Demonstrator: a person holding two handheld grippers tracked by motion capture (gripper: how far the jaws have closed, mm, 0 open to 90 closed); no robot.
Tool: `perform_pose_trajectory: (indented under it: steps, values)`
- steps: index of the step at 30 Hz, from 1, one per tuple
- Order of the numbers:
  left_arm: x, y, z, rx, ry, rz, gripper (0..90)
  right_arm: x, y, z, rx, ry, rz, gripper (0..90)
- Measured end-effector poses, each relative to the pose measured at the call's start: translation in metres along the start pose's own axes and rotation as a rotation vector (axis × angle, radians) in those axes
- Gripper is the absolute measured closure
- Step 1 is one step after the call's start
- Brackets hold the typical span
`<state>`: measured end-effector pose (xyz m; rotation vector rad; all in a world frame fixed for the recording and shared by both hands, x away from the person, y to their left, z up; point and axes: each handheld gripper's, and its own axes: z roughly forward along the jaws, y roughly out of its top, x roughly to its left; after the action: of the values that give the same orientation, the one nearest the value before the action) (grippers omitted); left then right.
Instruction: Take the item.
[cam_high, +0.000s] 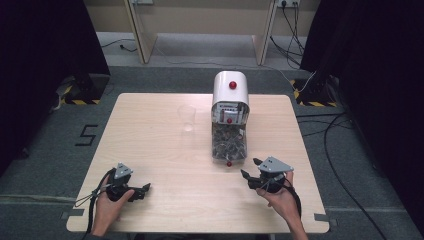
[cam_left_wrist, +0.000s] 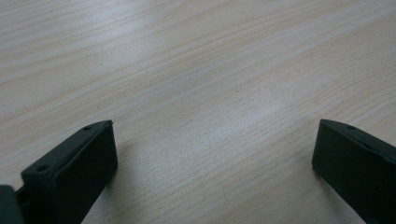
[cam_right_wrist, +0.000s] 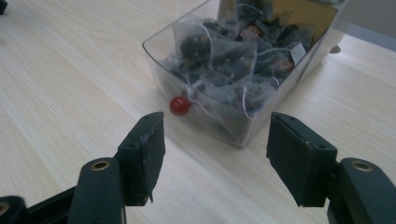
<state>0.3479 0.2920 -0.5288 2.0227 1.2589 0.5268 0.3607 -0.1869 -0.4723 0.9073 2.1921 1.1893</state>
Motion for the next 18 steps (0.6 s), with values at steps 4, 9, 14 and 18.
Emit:
perform_pose_trajectory:
  steps: [4,9,14,18]
  values:
    - [0.000,0.000,0.000,0.000,0.000,0.000,0.0,0.002,0.009,0.003,-0.014,0.008,-0.017,38.7]
    - [0.000,0.000,0.000,0.000,0.000,0.000,0.0,0.004,0.020,0.012,-0.024,0.014,-0.028,38.9]
    - [0.000,0.000,0.000,0.000,0.000,0.000,0.0,0.007,0.028,0.023,-0.023,0.020,-0.033,39.2]
    - [0.000,0.000,0.000,0.001,0.000,0.003,0.0,0.009,0.033,0.030,-0.023,0.028,-0.041,39.4]
